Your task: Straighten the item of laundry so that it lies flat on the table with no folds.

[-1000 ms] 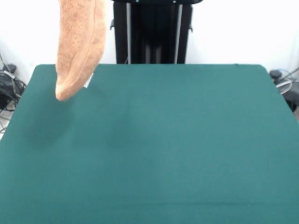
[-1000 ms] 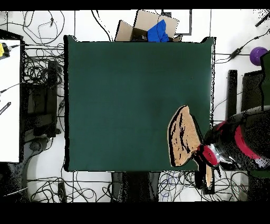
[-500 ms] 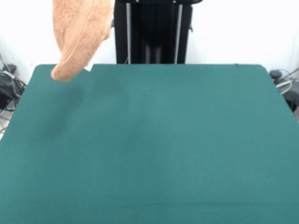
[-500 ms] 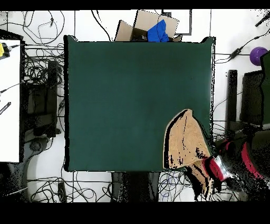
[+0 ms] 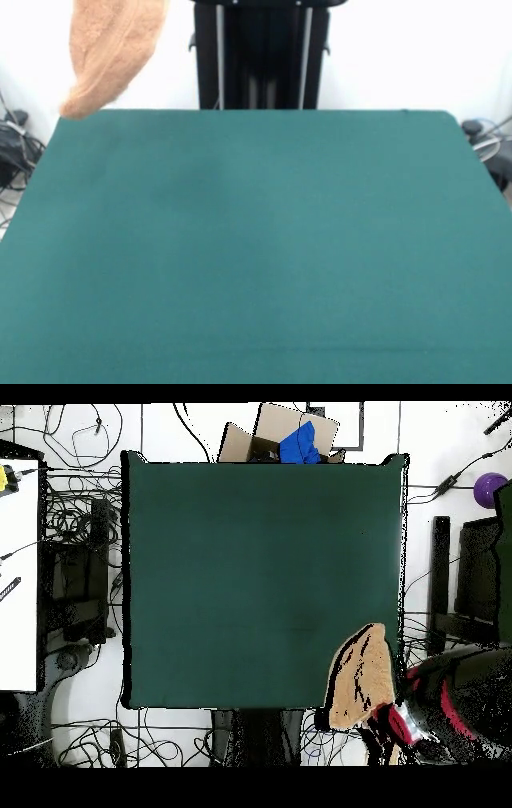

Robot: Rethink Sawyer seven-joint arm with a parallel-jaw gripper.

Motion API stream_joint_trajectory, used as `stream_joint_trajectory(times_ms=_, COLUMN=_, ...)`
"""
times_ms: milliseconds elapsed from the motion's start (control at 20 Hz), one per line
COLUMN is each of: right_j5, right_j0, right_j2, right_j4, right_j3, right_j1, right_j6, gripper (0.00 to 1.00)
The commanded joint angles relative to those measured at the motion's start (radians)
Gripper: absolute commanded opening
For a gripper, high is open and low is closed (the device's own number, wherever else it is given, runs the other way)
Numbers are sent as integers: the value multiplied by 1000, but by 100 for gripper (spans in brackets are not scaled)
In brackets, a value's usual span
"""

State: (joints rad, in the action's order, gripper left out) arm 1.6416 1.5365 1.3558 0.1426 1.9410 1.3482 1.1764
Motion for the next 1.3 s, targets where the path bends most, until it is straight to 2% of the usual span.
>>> stream_joint_trajectory(times_ms=50, right_j5=-74, right_j0=-55, right_j2=32, right_j4=78, right_j3=179, right_j1=-1, right_j6=-75, gripper=0)
stream_joint_trajectory(times_ms=300, right_j5=-36, right_j0=-139, right_j2=-36, right_j4=175, right_j3=160, right_j1=-51, right_j6=-26, gripper=0)
stream_joint_trajectory(times_ms=550, right_j5=-81, right_j0=-278, right_j2=-169, right_j4=313, right_j3=148, right_j1=-210, right_j6=87, gripper=0)
stream_joint_trajectory(times_ms=750, right_j5=-115, right_j0=-358, right_j2=-258, right_j4=375, right_j3=134, right_j1=-296, right_j6=149, gripper=0)
stream_joint_trajectory(times_ms=950, right_j5=-112, right_j0=-422, right_j2=-327, right_j4=425, right_j3=117, right_j1=-336, right_j6=191, gripper=0)
stream_joint_trajectory(times_ms=1300, right_j5=-65, right_j0=-495, right_j2=-410, right_j4=463, right_j3=76, right_j1=-346, right_j6=205, gripper=0)
